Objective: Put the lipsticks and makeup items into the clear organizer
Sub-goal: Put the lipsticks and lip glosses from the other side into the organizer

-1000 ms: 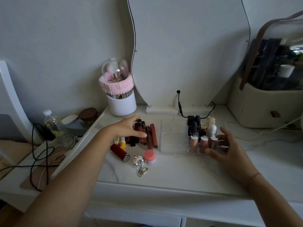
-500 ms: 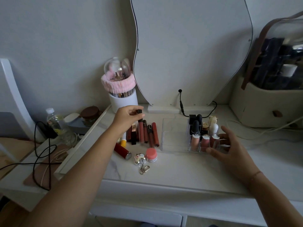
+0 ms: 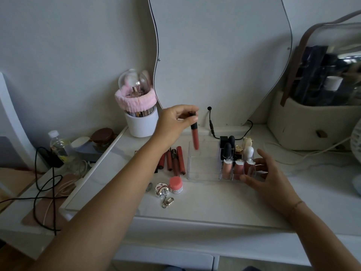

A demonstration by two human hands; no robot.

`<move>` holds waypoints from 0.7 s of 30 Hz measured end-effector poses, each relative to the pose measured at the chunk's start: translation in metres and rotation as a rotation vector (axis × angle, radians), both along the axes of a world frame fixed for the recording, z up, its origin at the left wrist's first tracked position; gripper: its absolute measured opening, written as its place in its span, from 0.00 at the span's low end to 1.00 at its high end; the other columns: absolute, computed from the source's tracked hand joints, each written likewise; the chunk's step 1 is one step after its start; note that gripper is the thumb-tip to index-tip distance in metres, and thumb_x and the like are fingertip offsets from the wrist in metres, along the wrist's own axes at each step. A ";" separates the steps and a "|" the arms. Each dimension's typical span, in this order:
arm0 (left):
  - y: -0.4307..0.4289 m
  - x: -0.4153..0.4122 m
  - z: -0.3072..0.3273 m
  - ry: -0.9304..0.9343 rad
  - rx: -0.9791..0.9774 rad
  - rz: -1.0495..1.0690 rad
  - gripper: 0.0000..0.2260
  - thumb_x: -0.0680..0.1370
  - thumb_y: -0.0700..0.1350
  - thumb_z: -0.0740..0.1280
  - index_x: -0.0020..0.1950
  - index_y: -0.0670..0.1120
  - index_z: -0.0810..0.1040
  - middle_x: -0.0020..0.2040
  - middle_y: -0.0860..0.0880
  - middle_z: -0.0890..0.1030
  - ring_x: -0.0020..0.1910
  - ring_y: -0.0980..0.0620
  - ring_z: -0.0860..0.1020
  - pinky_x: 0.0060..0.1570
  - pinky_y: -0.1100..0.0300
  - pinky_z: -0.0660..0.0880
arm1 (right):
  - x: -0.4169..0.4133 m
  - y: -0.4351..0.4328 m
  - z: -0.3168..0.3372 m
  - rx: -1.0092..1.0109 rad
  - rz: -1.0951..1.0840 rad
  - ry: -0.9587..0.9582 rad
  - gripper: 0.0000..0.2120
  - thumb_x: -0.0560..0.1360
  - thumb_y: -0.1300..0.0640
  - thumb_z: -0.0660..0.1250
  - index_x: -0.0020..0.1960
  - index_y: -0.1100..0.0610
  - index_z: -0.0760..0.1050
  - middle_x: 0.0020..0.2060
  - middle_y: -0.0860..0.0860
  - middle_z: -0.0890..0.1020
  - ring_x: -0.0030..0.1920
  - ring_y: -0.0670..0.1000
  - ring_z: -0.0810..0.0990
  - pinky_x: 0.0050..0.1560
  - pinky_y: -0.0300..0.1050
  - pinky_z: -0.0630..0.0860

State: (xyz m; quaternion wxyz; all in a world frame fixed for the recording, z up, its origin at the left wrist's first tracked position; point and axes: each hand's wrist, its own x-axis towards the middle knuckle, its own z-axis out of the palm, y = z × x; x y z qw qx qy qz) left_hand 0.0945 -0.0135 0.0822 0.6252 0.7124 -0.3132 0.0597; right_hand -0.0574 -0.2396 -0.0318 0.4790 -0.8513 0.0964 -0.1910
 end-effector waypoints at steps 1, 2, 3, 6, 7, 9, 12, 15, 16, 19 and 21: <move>-0.002 -0.001 -0.005 0.002 0.031 0.011 0.11 0.71 0.35 0.71 0.53 0.44 0.81 0.47 0.48 0.83 0.44 0.60 0.80 0.49 0.69 0.75 | 0.000 0.000 0.000 0.000 0.001 -0.001 0.43 0.64 0.51 0.75 0.73 0.48 0.56 0.56 0.49 0.74 0.55 0.51 0.75 0.52 0.43 0.70; -0.004 -0.002 -0.010 0.009 0.055 0.019 0.12 0.71 0.34 0.71 0.54 0.42 0.81 0.48 0.46 0.83 0.45 0.58 0.80 0.50 0.68 0.75 | 0.000 0.000 0.000 -0.001 0.000 -0.002 0.43 0.64 0.51 0.75 0.73 0.48 0.56 0.56 0.49 0.74 0.55 0.50 0.75 0.52 0.43 0.70; -0.004 -0.002 -0.014 0.016 0.076 0.026 0.12 0.71 0.34 0.71 0.54 0.41 0.81 0.48 0.45 0.83 0.46 0.56 0.80 0.52 0.66 0.76 | 0.000 0.000 0.001 -0.001 -0.002 -0.004 0.43 0.64 0.51 0.75 0.73 0.48 0.56 0.56 0.49 0.74 0.55 0.50 0.75 0.52 0.43 0.70; -0.004 -0.001 -0.024 0.016 0.128 0.051 0.12 0.71 0.34 0.71 0.53 0.42 0.81 0.48 0.46 0.83 0.47 0.53 0.81 0.54 0.64 0.76 | 0.000 0.000 0.001 -0.006 0.000 0.000 0.43 0.64 0.51 0.75 0.73 0.48 0.56 0.56 0.50 0.74 0.55 0.51 0.75 0.52 0.43 0.70; -0.003 -0.001 -0.027 0.013 0.141 0.055 0.12 0.71 0.34 0.71 0.53 0.43 0.81 0.48 0.46 0.83 0.47 0.53 0.81 0.54 0.65 0.76 | 0.000 0.000 0.001 -0.008 0.001 0.001 0.43 0.65 0.51 0.75 0.73 0.48 0.56 0.56 0.49 0.74 0.55 0.51 0.75 0.52 0.43 0.70; -0.003 0.001 -0.030 0.012 0.153 0.058 0.12 0.71 0.35 0.71 0.53 0.45 0.81 0.48 0.47 0.83 0.47 0.53 0.80 0.53 0.66 0.76 | 0.000 0.000 0.001 -0.016 0.001 0.001 0.43 0.65 0.51 0.75 0.73 0.48 0.56 0.56 0.49 0.74 0.54 0.51 0.75 0.52 0.43 0.70; -0.001 0.004 -0.032 0.014 0.151 0.066 0.13 0.71 0.35 0.71 0.53 0.48 0.81 0.48 0.50 0.83 0.47 0.55 0.80 0.53 0.67 0.75 | 0.000 0.000 0.000 -0.021 0.006 0.001 0.43 0.65 0.50 0.75 0.73 0.48 0.56 0.56 0.48 0.74 0.54 0.50 0.75 0.51 0.42 0.70; 0.000 0.006 -0.032 0.010 0.170 0.077 0.14 0.71 0.37 0.72 0.55 0.48 0.81 0.49 0.52 0.83 0.48 0.57 0.80 0.52 0.70 0.75 | 0.000 -0.001 0.000 -0.021 0.005 0.003 0.43 0.64 0.50 0.75 0.73 0.48 0.55 0.56 0.48 0.74 0.54 0.50 0.75 0.51 0.42 0.71; 0.000 0.006 -0.032 0.006 0.176 0.076 0.14 0.71 0.37 0.72 0.55 0.48 0.80 0.49 0.52 0.83 0.48 0.58 0.80 0.51 0.71 0.74 | 0.000 0.000 0.000 -0.022 0.006 0.004 0.43 0.64 0.50 0.75 0.73 0.48 0.55 0.56 0.48 0.73 0.54 0.50 0.75 0.51 0.42 0.71; 0.001 0.007 -0.032 0.009 0.177 0.067 0.14 0.71 0.38 0.72 0.56 0.48 0.80 0.49 0.53 0.82 0.46 0.61 0.80 0.50 0.73 0.74 | 0.000 0.000 0.001 -0.020 0.009 0.008 0.43 0.65 0.51 0.75 0.73 0.48 0.55 0.56 0.48 0.74 0.54 0.51 0.75 0.52 0.43 0.71; 0.001 0.008 -0.032 0.017 0.176 0.069 0.15 0.71 0.38 0.72 0.56 0.47 0.80 0.50 0.51 0.83 0.47 0.60 0.80 0.51 0.72 0.74 | 0.000 0.001 0.001 -0.016 0.011 0.007 0.43 0.65 0.51 0.75 0.73 0.48 0.55 0.57 0.49 0.74 0.55 0.51 0.75 0.53 0.44 0.72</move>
